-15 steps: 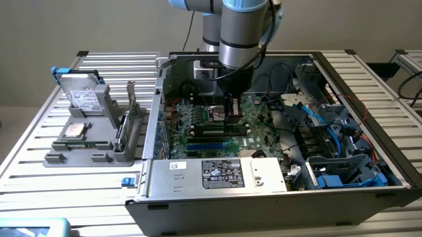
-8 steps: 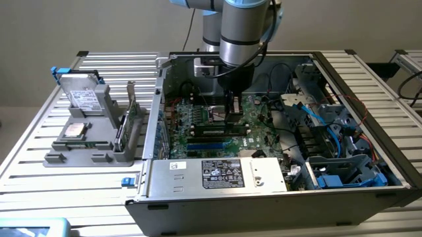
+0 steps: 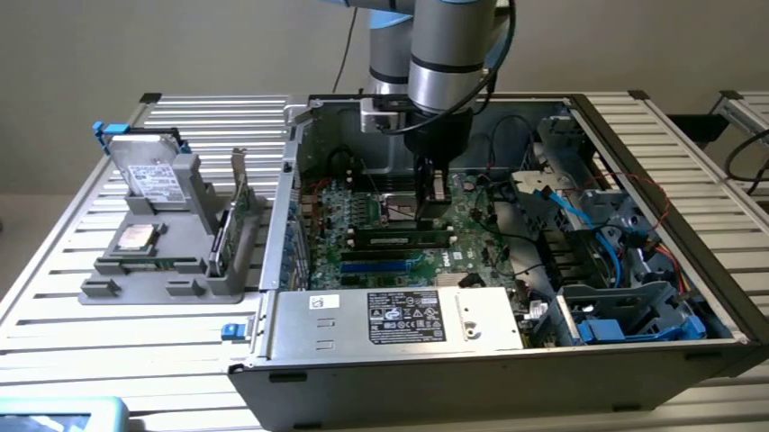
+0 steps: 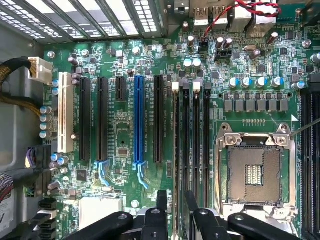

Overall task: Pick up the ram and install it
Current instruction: 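Insert the ram into the slot, then press down the ram until it locks into place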

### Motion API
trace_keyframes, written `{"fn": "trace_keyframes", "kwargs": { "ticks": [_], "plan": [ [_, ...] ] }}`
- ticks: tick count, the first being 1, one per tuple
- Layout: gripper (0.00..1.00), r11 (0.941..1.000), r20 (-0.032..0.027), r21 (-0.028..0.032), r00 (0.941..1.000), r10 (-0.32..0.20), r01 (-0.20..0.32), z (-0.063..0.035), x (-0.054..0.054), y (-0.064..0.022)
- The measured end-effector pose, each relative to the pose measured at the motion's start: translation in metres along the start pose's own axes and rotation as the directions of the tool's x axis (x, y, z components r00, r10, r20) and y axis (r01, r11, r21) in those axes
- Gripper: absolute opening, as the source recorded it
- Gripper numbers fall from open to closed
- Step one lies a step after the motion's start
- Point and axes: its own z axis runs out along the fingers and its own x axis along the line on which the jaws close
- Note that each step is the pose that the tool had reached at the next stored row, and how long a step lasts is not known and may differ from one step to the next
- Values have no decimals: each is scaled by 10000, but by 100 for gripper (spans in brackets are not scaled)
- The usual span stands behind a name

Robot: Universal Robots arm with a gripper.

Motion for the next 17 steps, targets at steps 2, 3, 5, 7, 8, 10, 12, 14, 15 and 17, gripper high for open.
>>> {"fn": "trace_keyframes", "kwargs": {
  "ticks": [2, 3, 5, 7, 8, 10, 12, 14, 15, 17],
  "plan": [
    [27, 10000, 2, 0, 10000, 0, 0, -18, 10, -13],
    [27, 10000, 2, -1, 10000, -1, 1, -21, 14, -18],
    [27, 10000, 2, -6, 10000, -1, 1, -20, 16, -20],
    [27, 10000, 2, -6, 10000, 0, 0, -20, 16, -20],
    [27, 10000, 2, -6, 10000, 0, 0, -20, 16, -20],
    [27, 10000, 1, -6, 10000, -1, 1, -21, 16, -20],
    [27, 10000, 1, -6, 10000, -1, 1, -21, 16, -20],
    [27, 10000, 1, -6, 10000, 0, 0, -21, 16, -20],
    [27, 10000, 1, -6, 10000, -1, 1, -21, 16, -20],
    [25, 10000, 1, -6, 10000, -1, 1, -21, 16, -20]
  ]
}}
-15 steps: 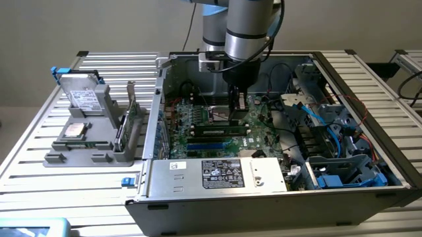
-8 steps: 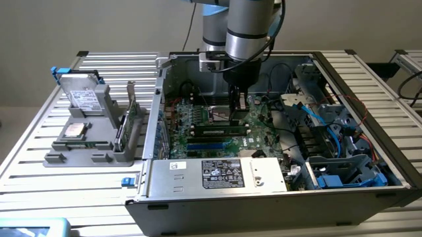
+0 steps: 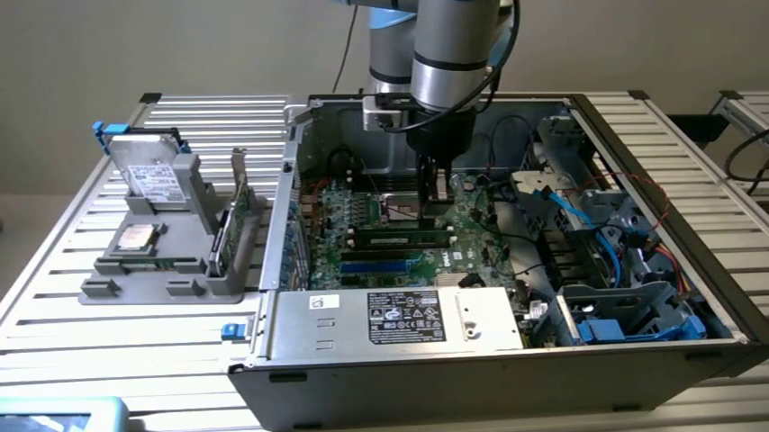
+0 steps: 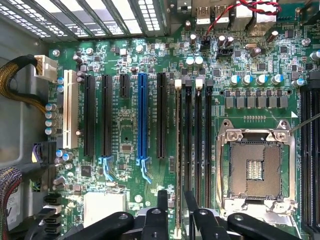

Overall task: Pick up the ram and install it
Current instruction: 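Press down the ram until it locks into place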

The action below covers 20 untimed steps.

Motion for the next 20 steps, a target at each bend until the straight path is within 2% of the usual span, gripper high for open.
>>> {"fn": "trace_keyframes", "kwargs": {
  "ticks": [2, 8, 14, 18, 20],
  "plan": [
    [12, 10000, 0, 0, 10000, 0, 0, 0, 0, 0],
    [11, 10000, -6, 5, 10000, -1, 1, 0, 0, -6],
    [11, 9997, 1, 231, 10000, -5, 5, 21, -4, -19],
    [11, 9995, 2, 293, 9999, -116, 116, 57, -7, -17],
    [11, 9994, 33, 303, 9998, -192, 191, 65, -8, -11]
  ]
}}
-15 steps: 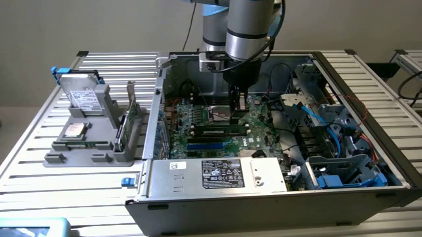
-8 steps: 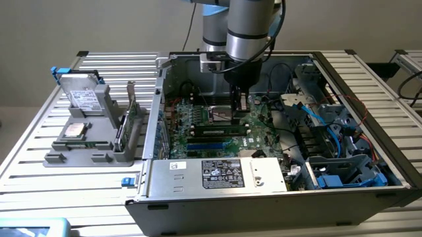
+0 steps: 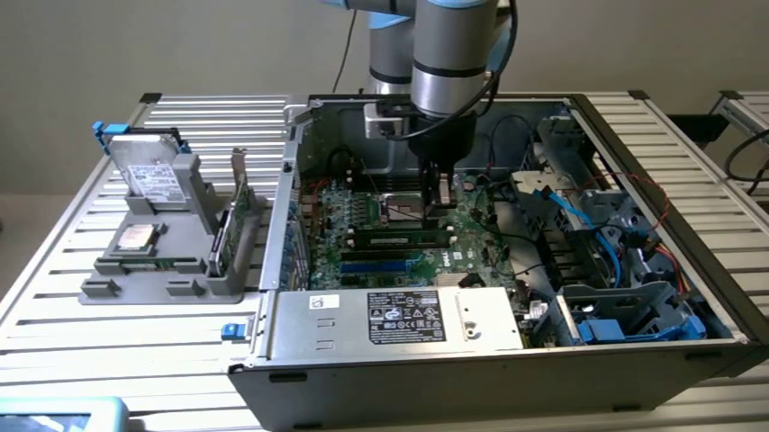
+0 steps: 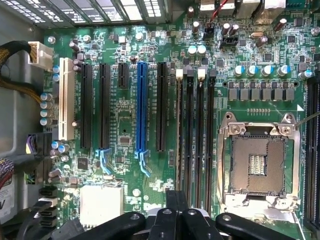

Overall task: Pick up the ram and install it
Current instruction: 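Press down the ram until it locks into place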

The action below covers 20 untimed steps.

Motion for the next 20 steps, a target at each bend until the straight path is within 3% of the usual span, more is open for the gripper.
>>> {"fn": "trace_keyframes", "kwargs": {
  "ticks": [4, 7, 16, 20],
  "plan": [
    [11, 9999, 70, 55, 9999, -98, 98, 13, -7, 3],
    [11, 9999, 77, 81, 9999, -111, 111, 29, -9, 4],
    [11, 10000, 75, 67, 10000, 48, -48, 38, -9, 6],
    [11, 9999, 69, 109, 9999, 103, -104, 43, -10, 6]
  ]
}}
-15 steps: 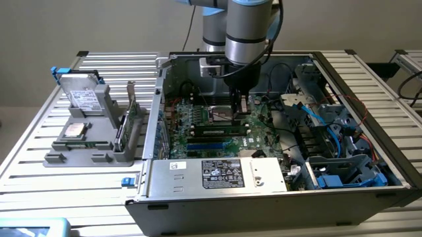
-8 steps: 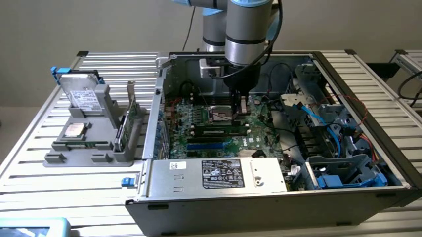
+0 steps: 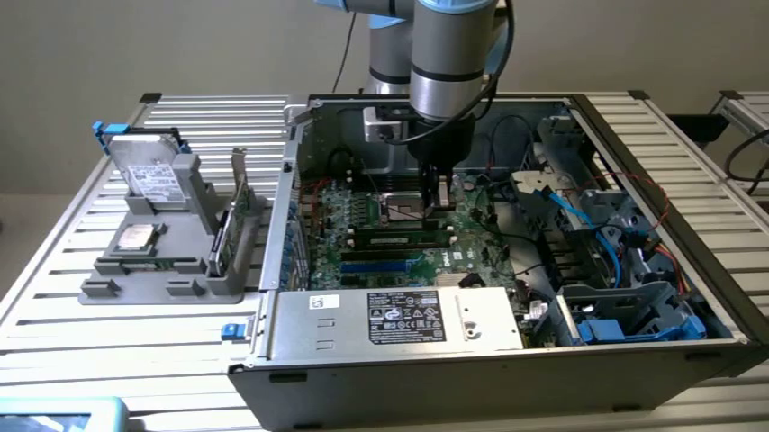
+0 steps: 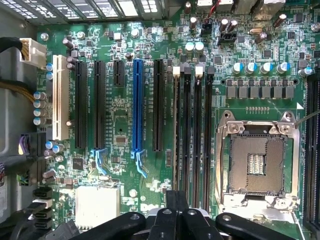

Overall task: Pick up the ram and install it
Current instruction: 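Press down the ram until it locks into place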

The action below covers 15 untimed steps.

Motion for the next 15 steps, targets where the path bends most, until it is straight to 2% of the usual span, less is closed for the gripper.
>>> {"fn": "trace_keyframes", "kwargs": {
  "ticks": [8, 12, 15],
  "plan": [
    [11, 9999, -17, -2, 9999, 131, -131, 17, -1, 10],
    [11, 9999, -16, 23, 9999, 154, -154, 25, -2, 12],
    [11, 9999, 12, 54, 9999, 164, -164, 29, -3, 13]
  ]
}}
